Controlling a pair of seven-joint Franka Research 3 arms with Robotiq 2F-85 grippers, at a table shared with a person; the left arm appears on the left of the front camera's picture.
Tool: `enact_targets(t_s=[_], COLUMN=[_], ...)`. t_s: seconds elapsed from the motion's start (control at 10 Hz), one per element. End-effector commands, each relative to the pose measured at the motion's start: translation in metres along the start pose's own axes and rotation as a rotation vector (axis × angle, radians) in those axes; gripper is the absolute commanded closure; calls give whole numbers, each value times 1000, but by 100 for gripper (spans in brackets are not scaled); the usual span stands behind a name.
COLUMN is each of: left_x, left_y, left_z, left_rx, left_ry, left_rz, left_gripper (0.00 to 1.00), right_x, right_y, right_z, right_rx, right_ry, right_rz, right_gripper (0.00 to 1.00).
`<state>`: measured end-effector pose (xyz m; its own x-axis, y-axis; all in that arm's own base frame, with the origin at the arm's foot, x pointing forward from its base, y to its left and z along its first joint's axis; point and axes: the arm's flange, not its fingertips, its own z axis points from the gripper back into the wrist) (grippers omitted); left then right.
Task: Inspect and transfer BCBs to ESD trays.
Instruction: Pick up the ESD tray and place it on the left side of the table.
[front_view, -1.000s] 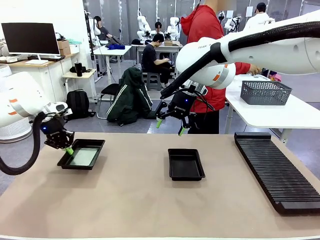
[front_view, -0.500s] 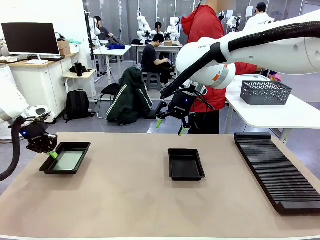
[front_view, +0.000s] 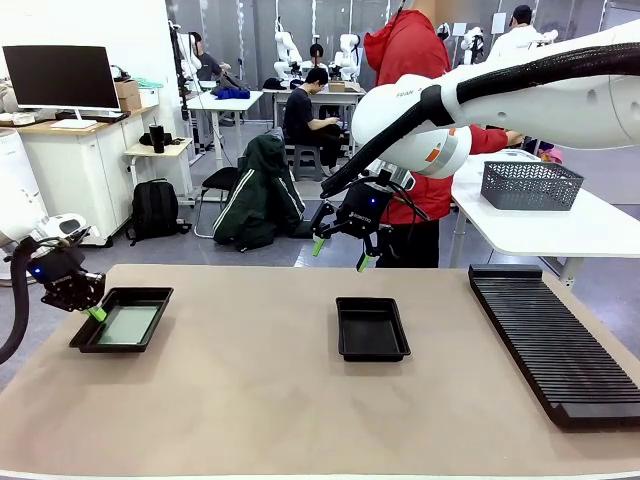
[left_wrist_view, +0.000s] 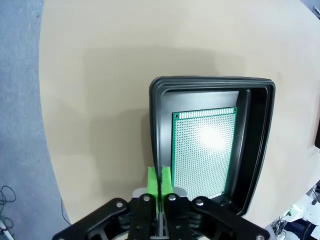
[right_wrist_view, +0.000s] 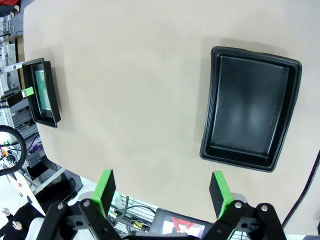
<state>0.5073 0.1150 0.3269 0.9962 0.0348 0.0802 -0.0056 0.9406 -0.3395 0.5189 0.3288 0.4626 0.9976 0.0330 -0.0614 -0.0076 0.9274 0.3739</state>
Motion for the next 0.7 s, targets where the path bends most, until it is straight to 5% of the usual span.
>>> enact_targets(t_s=[0.0, 0.6], left_x=[-4, -3], left_y=[5, 7], left_z=[-10, -28], left_rx=[-10, 14], left_ry=[-23, -29], left_rz=[-18, -24], left_gripper=[97, 97], right_x=[0, 0], right_y=[1, 1], right_z=[-1, -1], right_rx=[-11, -11], right_ry=[4, 4], right_rz=[-6, -6], right_gripper=[0, 0])
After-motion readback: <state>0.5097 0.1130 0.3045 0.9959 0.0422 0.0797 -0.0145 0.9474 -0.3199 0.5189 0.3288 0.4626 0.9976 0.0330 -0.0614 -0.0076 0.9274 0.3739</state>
